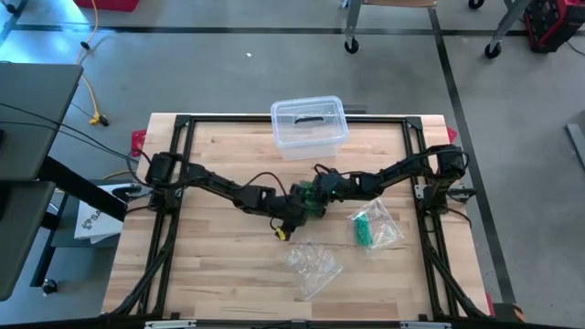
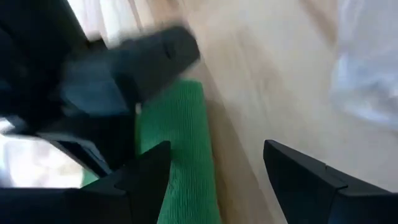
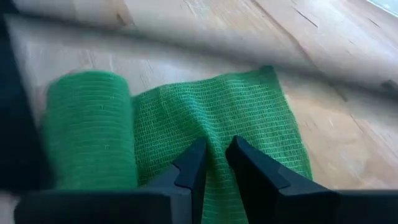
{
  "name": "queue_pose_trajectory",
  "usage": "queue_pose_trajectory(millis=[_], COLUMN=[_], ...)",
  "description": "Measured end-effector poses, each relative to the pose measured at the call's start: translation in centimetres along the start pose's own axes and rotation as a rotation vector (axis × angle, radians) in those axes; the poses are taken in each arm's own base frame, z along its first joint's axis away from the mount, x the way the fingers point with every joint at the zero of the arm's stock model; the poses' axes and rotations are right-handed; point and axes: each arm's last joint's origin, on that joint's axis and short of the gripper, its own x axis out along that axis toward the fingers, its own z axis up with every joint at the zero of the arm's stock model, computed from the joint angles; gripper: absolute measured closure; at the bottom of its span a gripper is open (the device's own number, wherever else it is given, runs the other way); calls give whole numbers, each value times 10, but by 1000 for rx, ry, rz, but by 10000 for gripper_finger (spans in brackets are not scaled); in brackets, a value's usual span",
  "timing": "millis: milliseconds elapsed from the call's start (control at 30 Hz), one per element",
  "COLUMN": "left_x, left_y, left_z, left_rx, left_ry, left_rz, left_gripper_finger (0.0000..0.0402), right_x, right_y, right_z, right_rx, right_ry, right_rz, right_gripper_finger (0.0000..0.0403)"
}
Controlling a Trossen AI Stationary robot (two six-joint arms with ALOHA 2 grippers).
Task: Roll bandage
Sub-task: Roll the green bandage
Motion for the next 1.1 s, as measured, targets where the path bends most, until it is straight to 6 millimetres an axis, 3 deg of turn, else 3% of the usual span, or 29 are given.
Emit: queue_pose_trajectory(millis=[333, 633, 900, 1100], left_x=[20, 13, -2, -13], left_y=[-2, -18, -29, -26], left_z=[-14, -13, -2, 6], left_rx=[-86, -235, -225, -221], left_ry=[74, 46, 46, 11], left_rz=[34, -271, -301, -290], left_gripper_finger=[166, 269, 345, 366], right_x=[0, 0, -2, -2], right_y=[0, 6, 20, 19], right_z=[0, 0, -1, 0], right_rx=[0, -24, -79, -70], right_ry=[6, 21, -14, -33], right_rz=[16, 137, 214, 156], right_gripper_finger=[327, 327, 327, 327])
